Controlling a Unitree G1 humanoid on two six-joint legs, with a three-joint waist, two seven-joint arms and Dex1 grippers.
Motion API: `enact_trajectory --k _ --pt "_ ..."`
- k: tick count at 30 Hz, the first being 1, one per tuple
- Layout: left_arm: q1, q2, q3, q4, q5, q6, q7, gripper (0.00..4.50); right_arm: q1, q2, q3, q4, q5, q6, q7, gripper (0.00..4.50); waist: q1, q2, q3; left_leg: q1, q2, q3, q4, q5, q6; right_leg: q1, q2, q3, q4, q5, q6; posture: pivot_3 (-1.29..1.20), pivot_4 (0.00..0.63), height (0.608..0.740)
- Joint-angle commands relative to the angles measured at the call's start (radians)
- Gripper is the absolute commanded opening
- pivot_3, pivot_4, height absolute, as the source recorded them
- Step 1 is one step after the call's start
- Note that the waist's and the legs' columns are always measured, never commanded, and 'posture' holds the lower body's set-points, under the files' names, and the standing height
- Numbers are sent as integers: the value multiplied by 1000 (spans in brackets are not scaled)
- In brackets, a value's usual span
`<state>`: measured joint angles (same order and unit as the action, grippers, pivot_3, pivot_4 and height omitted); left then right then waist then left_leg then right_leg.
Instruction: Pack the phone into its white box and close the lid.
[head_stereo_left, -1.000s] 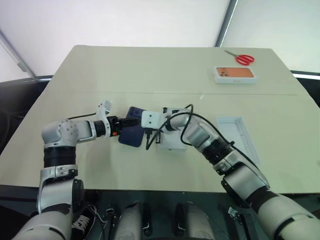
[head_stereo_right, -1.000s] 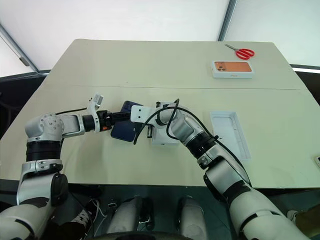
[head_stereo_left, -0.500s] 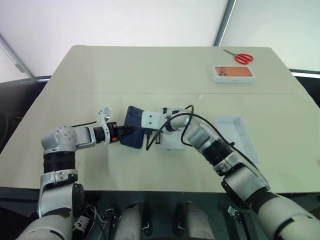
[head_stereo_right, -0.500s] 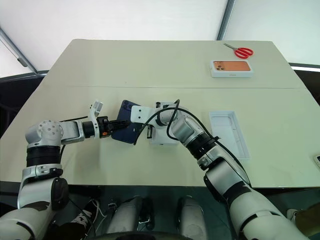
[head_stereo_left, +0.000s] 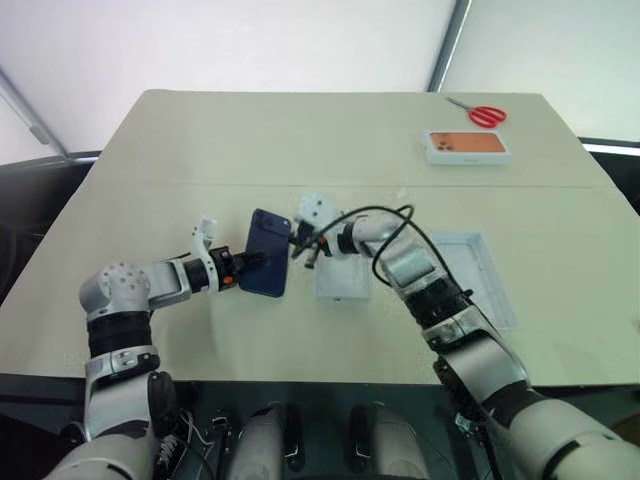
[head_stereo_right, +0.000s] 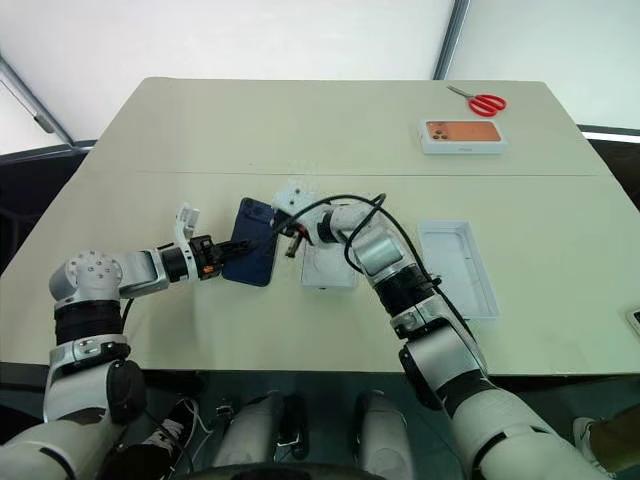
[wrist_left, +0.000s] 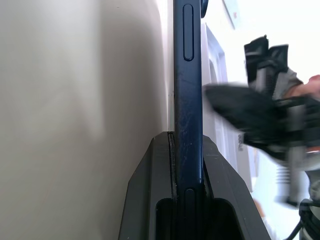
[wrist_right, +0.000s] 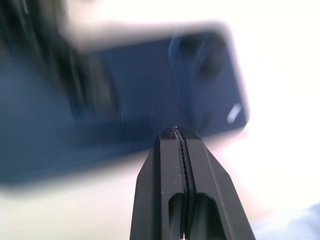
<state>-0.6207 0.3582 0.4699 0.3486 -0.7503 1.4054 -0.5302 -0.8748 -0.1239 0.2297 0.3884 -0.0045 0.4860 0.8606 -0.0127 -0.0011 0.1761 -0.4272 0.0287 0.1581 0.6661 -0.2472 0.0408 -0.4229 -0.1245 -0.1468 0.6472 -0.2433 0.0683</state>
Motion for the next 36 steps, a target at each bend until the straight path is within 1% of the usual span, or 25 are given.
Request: enact_trajectory --k 1,2,4,5,6,9,11,13,15,17,22,27,29,31,36 --pt "2 -17 75 6 -27 -15 44 0 -18 -8 -136 -115 170 111 31 787 0 0 0 0 0 0 0 0 0 0 0 0 0 0 0 0 150 738" --pt "0 -22 97 5 -39 -17 52 0 -7 -26 -146 -159 206 147 57 1257 0 0 0 0 0 0 0 0 0 0 -1 0 0 0 0 0 150 738" --pt "-3 -27 124 -3 -58 -11 67 0 30 -84 -122 -243 243 191 122 2377 -3 -1 1 0 0 0 -1 0 0 -1 -1 0 0 0 0 0 150 738" --pt "-2 -28 131 -16 -68 -11 66 0 61 -132 -93 -288 252 200 170 2913 -4 -1 1 0 0 0 -1 0 0 -2 -1 0 0 0 0 0 150 738" --pt "-4 -32 146 -28 -89 1 62 0 102 -194 -52 -329 248 185 233 3337 -3 -1 1 0 0 0 -2 0 0 -2 -1 0 0 0 0 0 150 738" --pt "-2 -35 152 -74 -110 -34 58 0 180 -318 2 -382 246 158 322 3337 -4 -3 3 -1 0 0 -3 0 0 -2 -1 0 -2 0 0 0 150 738" --pt "-10 -35 159 -80 -117 -50 65 0 222 -392 46 -414 215 83 372 3337 -6 -4 5 -2 0 1 -3 0 0 -4 -1 0 -2 0 0 0 150 738" --pt "-9 -33 149 -88 -113 -73 63 0 239 -433 75 -424 195 45 389 3337 -8 -4 5 -2 0 1 -3 0 0 -4 -1 0 -1 0 0 0 150 738" --pt "-4 -28 126 -92 -107 -79 60 0 248 -451 92 -422 179 13 388 3337 -7 -5 6 -2 1 1 -3 0 -1 -5 1 0 -1 0 0 0 150 738" --pt "24 -19 58 -120 -79 -99 42 0 252 -463 127 -396 104 -77 353 3337 -3 -5 6 -2 2 1 -3 0 -1 -5 1 0 -2 0 0 0 150 738" --pt "36 -27 41 -133 -95 -113 50 0 258 -455 163 -381 59 -137 332 3337 1 -9 9 -3 1 1 -3 0 -1 -5 0 0 -2 0 0 0 150 738" --pt "28 -33 55 -143 -110 -112 67 0 267 -460 183 -361 17 -167 315 3337 1 -11 10 -3 1 1 -3 0 -1 -5 0 0 -2 0 0 0 150 738" --pt "25 -34 63 -145 -120 -104 74 0 269 -455 178 -361 19 -167 312 2823 0 -11 11 -3 1 1 -3 0 -1 -5 0 0 -2 0 0 0 150 738" --pt "27 -29 52 -152 -119 -111 71 0 273 -456 179 -365 21 -168 318 2117 0 -11 11 -3 1 1 -3 0 -1 -5 0 0 -2 0 0 0 150 738" --pt "21 -23 51 -143 -122 -115 75 0 275 -454 186 -350 0 -185 299 2117 0 -11 11 -3 1 1 -3 0 -1 -5 0 0 -2 0 0 0 150 738"
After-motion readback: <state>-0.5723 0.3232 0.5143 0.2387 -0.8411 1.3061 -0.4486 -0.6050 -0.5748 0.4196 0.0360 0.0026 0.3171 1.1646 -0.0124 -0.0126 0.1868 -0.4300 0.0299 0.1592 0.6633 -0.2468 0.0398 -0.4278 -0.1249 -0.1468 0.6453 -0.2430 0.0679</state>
